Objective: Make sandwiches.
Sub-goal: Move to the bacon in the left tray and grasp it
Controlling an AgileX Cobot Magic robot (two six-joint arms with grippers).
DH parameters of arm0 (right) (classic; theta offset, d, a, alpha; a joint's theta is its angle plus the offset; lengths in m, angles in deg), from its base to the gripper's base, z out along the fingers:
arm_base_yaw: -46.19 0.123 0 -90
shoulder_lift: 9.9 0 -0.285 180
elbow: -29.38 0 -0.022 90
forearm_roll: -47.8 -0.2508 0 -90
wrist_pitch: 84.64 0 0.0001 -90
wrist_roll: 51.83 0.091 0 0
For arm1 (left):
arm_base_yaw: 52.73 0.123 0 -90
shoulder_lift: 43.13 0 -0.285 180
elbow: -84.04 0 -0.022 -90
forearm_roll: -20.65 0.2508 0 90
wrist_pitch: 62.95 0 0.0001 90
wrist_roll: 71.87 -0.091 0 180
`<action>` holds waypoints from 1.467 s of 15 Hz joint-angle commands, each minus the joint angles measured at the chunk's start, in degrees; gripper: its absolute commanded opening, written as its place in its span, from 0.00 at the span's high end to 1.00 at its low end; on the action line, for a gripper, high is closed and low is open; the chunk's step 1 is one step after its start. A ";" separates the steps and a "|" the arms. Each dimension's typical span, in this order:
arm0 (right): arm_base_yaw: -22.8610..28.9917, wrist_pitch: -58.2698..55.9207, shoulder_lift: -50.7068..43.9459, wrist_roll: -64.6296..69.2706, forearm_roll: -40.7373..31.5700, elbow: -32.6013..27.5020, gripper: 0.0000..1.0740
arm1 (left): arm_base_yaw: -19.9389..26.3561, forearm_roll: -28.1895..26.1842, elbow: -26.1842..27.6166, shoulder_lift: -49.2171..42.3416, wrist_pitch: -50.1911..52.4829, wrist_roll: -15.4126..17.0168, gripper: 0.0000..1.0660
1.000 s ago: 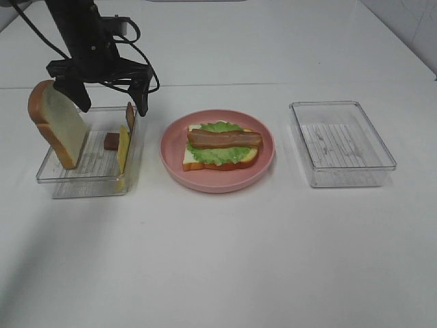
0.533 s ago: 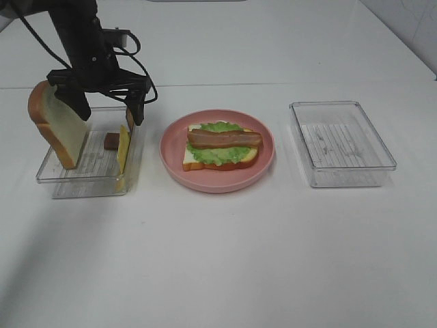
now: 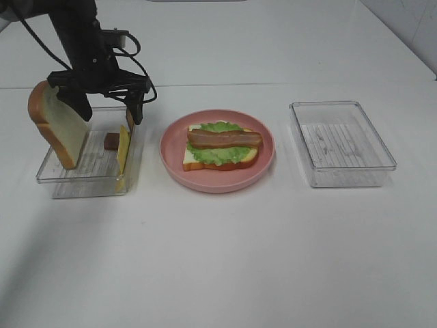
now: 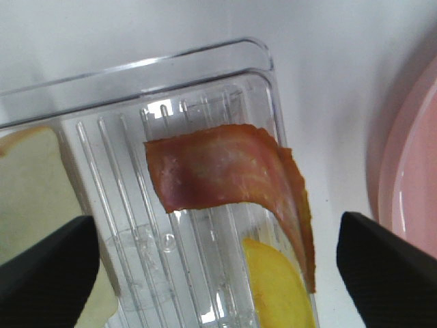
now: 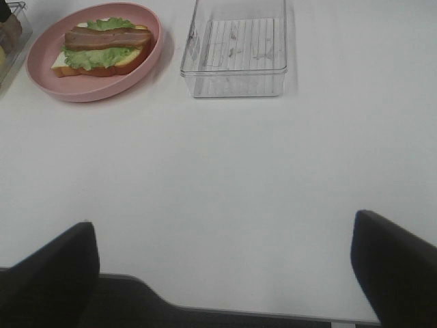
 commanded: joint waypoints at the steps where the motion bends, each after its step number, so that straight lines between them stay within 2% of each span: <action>1: -0.17 0.40 -1.43 -0.06 -0.17 -0.23 0.11 | 0.00 -0.97 0.29 0.63 1.89 0.86 0.24; 4: -0.17 0.40 -1.43 -0.06 -0.17 -0.23 0.11 | 0.00 -1.38 0.29 0.63 1.78 0.86 0.35; 5: -0.17 0.40 -1.43 -0.06 -0.17 -0.23 0.11 | 0.00 -1.38 0.29 0.63 2.29 0.86 0.44; 7: -0.17 0.40 -1.43 -0.06 -0.17 -0.23 0.11 | 0.00 -1.60 0.29 0.63 3.55 0.86 0.49; 10: -0.17 0.40 -1.43 -0.06 -0.17 -0.23 0.11 | -0.17 -6.65 0.29 0.63 4.35 0.86 0.49; 12: -0.17 0.40 -1.43 -0.06 -0.17 -0.23 0.11 | -0.17 -7.62 0.29 0.63 4.30 0.63 0.49; 20: -0.17 0.40 -1.43 -0.06 -0.17 -0.23 0.11 | -0.17 -5.84 0.29 0.63 2.64 0.52 0.50; 22: -0.17 0.40 -1.43 -0.06 -0.17 -0.23 0.11 | -0.17 -5.33 0.29 0.63 2.81 0.69 0.72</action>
